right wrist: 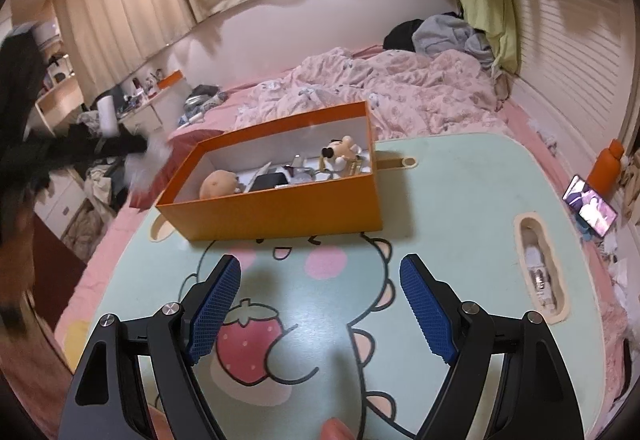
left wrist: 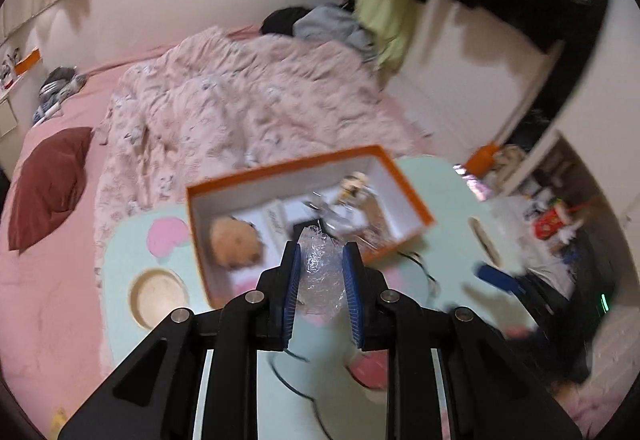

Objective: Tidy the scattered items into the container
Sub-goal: 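Grasp the clear plastic bag in the orange box with the left tool, set it on the table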

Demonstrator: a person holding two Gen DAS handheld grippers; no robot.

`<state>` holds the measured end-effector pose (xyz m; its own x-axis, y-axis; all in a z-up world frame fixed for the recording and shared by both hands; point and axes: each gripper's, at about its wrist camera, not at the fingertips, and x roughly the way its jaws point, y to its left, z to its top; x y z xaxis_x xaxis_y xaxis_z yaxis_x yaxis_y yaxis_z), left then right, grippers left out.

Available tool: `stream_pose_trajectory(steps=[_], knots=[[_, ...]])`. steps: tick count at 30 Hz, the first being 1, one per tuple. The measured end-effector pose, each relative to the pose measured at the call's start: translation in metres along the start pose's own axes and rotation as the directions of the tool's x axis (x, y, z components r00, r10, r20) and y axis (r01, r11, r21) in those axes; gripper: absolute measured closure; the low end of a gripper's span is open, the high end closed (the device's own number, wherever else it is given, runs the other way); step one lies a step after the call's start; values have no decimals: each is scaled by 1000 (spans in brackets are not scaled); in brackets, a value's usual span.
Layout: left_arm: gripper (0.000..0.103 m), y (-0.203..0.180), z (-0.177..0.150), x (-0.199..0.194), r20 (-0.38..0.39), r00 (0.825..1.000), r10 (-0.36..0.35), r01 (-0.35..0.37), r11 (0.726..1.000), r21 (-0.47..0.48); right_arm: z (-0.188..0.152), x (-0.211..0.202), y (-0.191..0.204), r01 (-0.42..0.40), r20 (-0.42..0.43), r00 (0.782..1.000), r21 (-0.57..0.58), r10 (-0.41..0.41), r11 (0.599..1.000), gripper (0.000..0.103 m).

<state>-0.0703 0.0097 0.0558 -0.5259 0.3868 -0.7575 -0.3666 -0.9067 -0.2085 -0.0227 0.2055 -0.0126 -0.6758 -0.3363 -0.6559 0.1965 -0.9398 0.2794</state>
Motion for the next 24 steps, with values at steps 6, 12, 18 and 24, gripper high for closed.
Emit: stream_pose_trajectory(steps=[6, 12, 18, 24], knots=[[80, 7, -65, 39, -54, 997, 55, -61, 991, -118, -2, 4, 3, -13, -20, 1000, 1, 13, 1000, 21], [76, 5, -77, 53, -56, 989, 136, -143, 979, -146, -6, 11, 6, -4, -43, 999, -11, 3, 1000, 21], [69, 3, -84, 52, -27, 986, 167, -169, 973, -154, -6, 14, 6, -9, -52, 999, -6, 8, 1000, 21], [55, 15, -85, 48, 21, 966, 257, -247, 946, -211, 38, 5, 8, -158, -57, 986, 4, 158, 987, 26]])
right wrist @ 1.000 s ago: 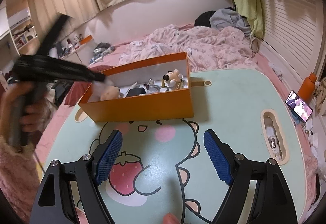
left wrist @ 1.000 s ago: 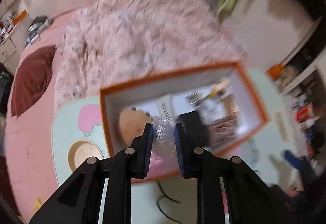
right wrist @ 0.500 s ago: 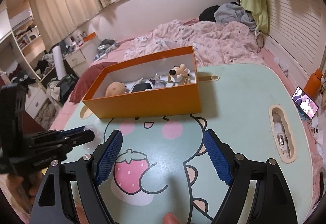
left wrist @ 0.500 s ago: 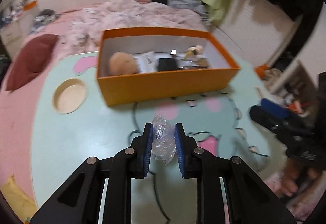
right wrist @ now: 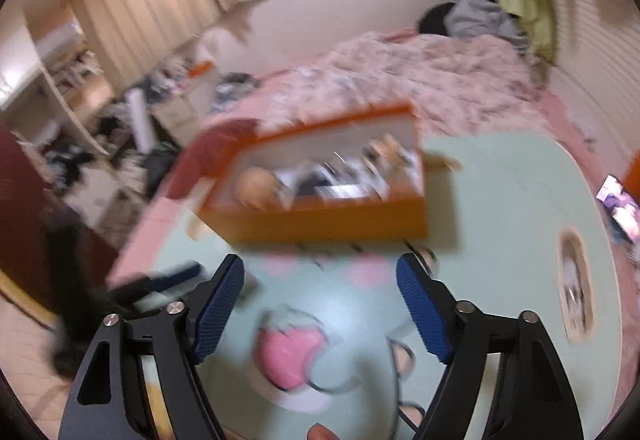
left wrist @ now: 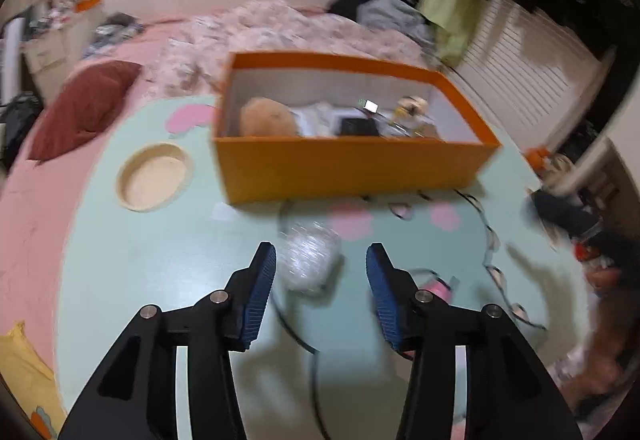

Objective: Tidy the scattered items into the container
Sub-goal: 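Grasp the clear plastic bag in the orange box with the left tool, set it on the table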

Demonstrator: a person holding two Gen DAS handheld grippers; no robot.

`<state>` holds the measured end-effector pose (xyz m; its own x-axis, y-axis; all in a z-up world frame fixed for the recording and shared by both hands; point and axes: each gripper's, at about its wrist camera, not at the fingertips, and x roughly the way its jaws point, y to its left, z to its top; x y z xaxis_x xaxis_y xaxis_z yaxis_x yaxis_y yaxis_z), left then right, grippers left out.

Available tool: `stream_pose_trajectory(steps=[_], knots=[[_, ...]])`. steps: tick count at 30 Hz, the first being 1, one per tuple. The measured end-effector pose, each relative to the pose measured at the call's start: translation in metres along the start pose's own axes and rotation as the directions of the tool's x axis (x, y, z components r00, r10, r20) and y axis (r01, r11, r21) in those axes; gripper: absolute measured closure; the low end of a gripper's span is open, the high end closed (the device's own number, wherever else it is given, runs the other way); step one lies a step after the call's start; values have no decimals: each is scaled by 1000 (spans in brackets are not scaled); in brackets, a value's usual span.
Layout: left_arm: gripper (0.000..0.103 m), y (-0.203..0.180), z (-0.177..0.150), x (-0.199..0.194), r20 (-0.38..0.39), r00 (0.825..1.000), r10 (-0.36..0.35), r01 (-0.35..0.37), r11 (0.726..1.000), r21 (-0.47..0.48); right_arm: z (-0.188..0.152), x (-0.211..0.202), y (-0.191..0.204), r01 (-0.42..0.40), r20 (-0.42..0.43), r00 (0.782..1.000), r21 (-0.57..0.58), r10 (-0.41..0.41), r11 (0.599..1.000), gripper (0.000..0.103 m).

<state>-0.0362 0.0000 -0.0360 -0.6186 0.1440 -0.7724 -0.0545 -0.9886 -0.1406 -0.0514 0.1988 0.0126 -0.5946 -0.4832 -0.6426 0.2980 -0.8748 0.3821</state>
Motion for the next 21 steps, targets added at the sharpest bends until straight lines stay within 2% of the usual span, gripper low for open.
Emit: stream_pose_trajectory(steps=[1, 5, 8, 10, 12, 15, 19, 21], knots=[[54, 4, 0, -1, 18, 1000, 12, -11, 1000, -14, 17, -1, 4, 1, 6, 1000, -14, -1, 1000, 27], [54, 20, -7, -5, 81, 997, -18, 24, 997, -76, 68, 26, 21, 110, -6, 994, -98, -111, 989, 43], [54, 29, -14, -6, 143, 989, 29, -16, 996, -86, 91, 82, 21, 114, -155, 980, -83, -126, 990, 59], [54, 32, -17, -4, 173, 985, 27, -12, 996, -89, 95, 113, 15, 94, -252, 962, -49, -103, 994, 61], [54, 38, -21, -2, 211, 977, -5, 29, 993, -113, 95, 141, 7, 107, -331, 938, -4, -102, 994, 61], [54, 44, -24, 3, 213, 976, -48, 75, 990, -123, 95, 165, -4, 168, -372, 915, 8, -153, 986, 61], [54, 44, -24, 8, 196, 979, -52, 78, 989, -126, 95, 181, -12, 225, -413, 886, -20, -213, 974, 61], [54, 44, -24, 9, 196, 979, -63, 88, 988, -124, 94, 193, -13, 245, -451, 859, -53, -242, 968, 66]])
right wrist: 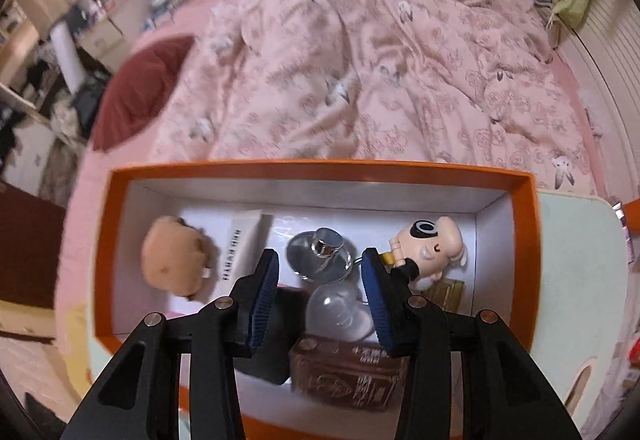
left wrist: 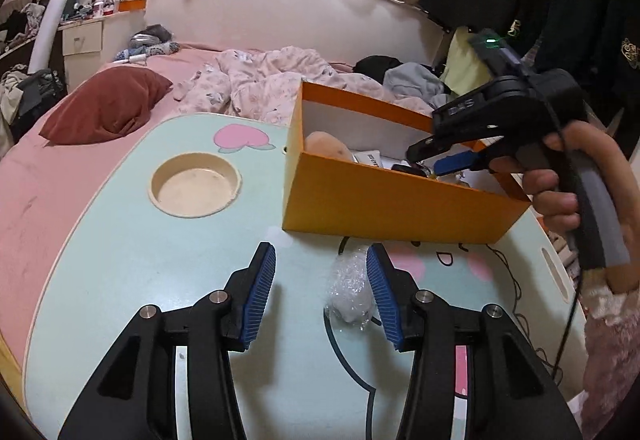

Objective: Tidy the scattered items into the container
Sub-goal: 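Grasp the clear plastic bag in the orange box with the left tool, set it on the table, then lift the silver metal ring out of the box with the right tool, release on table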

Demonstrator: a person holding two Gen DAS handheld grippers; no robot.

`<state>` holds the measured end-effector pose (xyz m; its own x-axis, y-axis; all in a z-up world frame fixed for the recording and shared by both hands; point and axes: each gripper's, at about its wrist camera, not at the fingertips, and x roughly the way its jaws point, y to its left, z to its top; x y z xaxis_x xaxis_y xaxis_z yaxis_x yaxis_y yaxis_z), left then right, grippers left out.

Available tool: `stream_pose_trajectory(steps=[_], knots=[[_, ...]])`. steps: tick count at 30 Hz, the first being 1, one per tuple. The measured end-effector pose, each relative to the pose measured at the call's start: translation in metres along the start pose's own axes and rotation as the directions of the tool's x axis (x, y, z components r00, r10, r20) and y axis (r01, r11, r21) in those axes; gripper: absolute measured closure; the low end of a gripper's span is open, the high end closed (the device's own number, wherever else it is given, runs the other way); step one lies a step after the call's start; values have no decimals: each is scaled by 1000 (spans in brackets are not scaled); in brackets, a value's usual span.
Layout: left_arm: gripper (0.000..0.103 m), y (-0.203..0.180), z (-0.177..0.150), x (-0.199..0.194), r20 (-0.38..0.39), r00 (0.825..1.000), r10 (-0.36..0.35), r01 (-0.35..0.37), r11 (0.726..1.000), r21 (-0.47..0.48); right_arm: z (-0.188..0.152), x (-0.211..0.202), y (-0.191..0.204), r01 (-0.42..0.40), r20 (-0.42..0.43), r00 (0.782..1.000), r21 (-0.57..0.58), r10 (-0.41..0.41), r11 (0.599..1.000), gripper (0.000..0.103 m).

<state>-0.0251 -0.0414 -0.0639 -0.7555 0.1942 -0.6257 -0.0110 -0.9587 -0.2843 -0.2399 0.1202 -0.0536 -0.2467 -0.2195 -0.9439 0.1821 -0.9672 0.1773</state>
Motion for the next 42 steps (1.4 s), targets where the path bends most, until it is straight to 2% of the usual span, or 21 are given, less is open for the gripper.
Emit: stream_pose_trajectory(steps=[2, 6, 10, 13, 15, 17, 19, 22, 26, 30, 34, 37, 39, 42], knots=[[54, 0, 0, -1, 9, 1000, 1, -1, 1000, -1, 2, 11, 0, 16, -31, 999, -1, -16, 1000, 66], [54, -2, 1, -2, 13, 1000, -4, 4, 1000, 5, 10, 11, 4, 55, 1, 998, -25, -55, 998, 72], [54, 0, 0, -1, 3, 1000, -11, 11, 1000, -1, 5, 5, -2, 1, 44, 999, -5, -1, 1000, 74], [54, 3, 1, -2, 13, 1000, -12, 12, 1000, -11, -4, -16, 1, -46, 104, 993, -3, 46, 999, 74], [54, 4, 0, 0, 10, 1000, -11, 12, 1000, -17, -19, -46, 8, -94, 181, 979, -25, 97, 995, 74], [54, 5, 0, 0, 8, 1000, -13, 13, 1000, -22, -43, -77, 18, -134, 257, 955, -66, 147, 989, 74], [54, 5, -1, 0, 10, 1000, 2, -1, 1000, -20, -74, -100, 32, -136, 299, 938, -140, 173, 981, 73], [54, 3, -2, 0, 12, 1000, 15, -15, 1000, -10, -124, -108, 49, -109, 289, 941, -234, 176, 966, 73], [54, 1, -3, -1, 18, 999, 33, -33, 999, -1, -166, -88, 47, 4, 306, 950, -210, 62, 978, 73], [54, -1, -3, 0, 18, 999, 35, -35, 999, 2, -182, -68, 33, -11, 283, 958, -143, 52, 990, 73], [54, 0, -3, 0, 18, 999, 28, -28, 1000, -1, -187, -53, 26, -15, 248, 967, -133, 48, 991, 73], [54, -1, -3, 0, 21, 999, 30, -30, 1000, 1, -188, -53, 20, -46, 263, 962, -125, 77, 991, 73], [54, -1, -3, -1, 22, 999, 32, -33, 999, 3, -189, -56, 17, -34, 270, 961, -124, 67, 992, 71], [54, -3, -2, -2, 24, 1000, 15, -15, 1000, 9, -190, -62, 15, -50, 282, 956, -124, 84, 991, 64]])
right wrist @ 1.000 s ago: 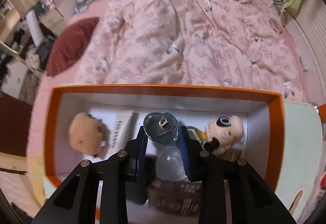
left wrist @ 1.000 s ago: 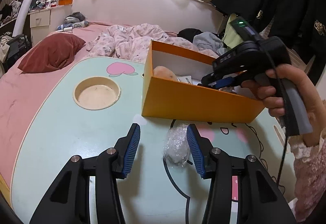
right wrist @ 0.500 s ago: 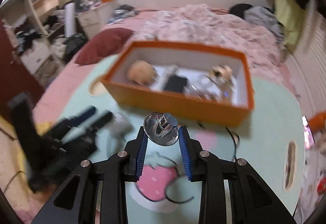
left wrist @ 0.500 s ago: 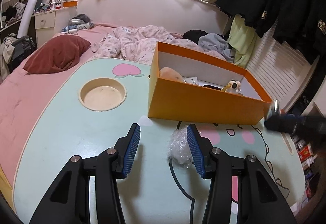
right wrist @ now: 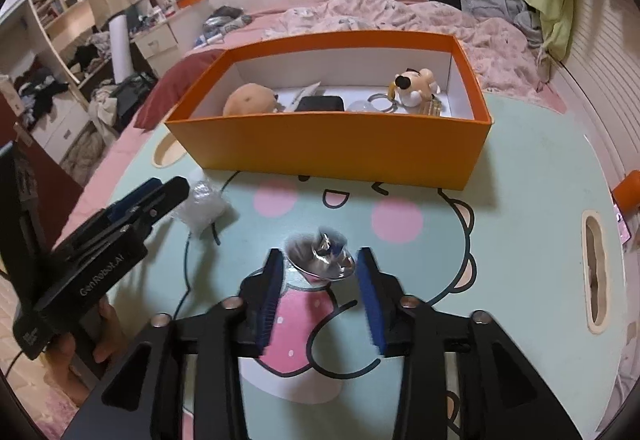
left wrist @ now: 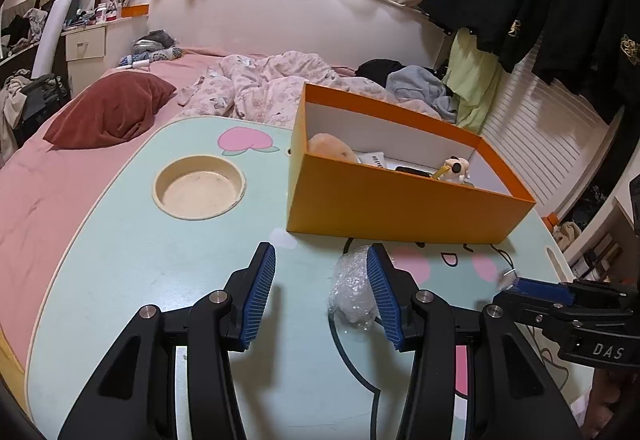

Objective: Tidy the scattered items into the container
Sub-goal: 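Lift the silver metal ring out of the box with the right tool, release on table, then grasp the black pouch in the box with the left tool, place it on the table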

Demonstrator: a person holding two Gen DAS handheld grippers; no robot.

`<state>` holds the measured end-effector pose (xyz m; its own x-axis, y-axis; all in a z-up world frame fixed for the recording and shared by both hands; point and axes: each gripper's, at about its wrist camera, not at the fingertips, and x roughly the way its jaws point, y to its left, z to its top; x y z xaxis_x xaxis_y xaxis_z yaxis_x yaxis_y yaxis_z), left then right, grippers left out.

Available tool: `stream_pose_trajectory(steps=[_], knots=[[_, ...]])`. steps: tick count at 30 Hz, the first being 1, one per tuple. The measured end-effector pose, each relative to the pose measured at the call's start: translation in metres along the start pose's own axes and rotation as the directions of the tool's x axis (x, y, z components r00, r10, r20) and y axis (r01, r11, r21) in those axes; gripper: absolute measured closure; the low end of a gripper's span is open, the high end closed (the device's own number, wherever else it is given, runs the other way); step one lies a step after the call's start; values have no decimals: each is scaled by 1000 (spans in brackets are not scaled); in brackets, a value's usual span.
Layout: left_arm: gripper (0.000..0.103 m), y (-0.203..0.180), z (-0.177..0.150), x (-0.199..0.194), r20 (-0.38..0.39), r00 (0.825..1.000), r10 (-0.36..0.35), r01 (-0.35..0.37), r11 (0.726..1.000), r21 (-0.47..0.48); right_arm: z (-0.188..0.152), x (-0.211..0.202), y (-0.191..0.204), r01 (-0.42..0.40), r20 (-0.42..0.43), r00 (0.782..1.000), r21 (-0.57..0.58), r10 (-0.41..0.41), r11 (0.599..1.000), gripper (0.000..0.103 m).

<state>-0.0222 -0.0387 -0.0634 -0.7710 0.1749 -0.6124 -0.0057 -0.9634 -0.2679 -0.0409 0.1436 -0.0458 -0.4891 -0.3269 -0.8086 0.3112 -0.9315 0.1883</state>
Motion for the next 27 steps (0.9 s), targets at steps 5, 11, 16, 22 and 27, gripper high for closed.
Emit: stream_pose_trajectory(steps=[5, 11, 16, 22, 27], knots=[[54, -4, 2, -7, 28, 1000, 5, -6, 1000, 8, 2, -17, -8, -29, 56, 998, 21, 28, 999, 64], [54, -33, 33, -25, 15, 1000, -10, 8, 992, 127, 7, -46, -48, -41, 143, 990, 120, 24, 992, 64], [54, -70, 95, 0, -171, 980, -100, 129, 977, 168, 4, -62, -79, -40, 178, 984, 204, 3, 978, 64], [60, -103, 118, 99, -481, 873, 78, 43, 971, 237, 0, -63, -87, -69, 183, 983, 226, 27, 972, 60], [60, -102, 111, 141, -550, 825, 132, -7, 975, 223, -3, -59, -92, -106, 172, 983, 231, 67, 967, 55]])
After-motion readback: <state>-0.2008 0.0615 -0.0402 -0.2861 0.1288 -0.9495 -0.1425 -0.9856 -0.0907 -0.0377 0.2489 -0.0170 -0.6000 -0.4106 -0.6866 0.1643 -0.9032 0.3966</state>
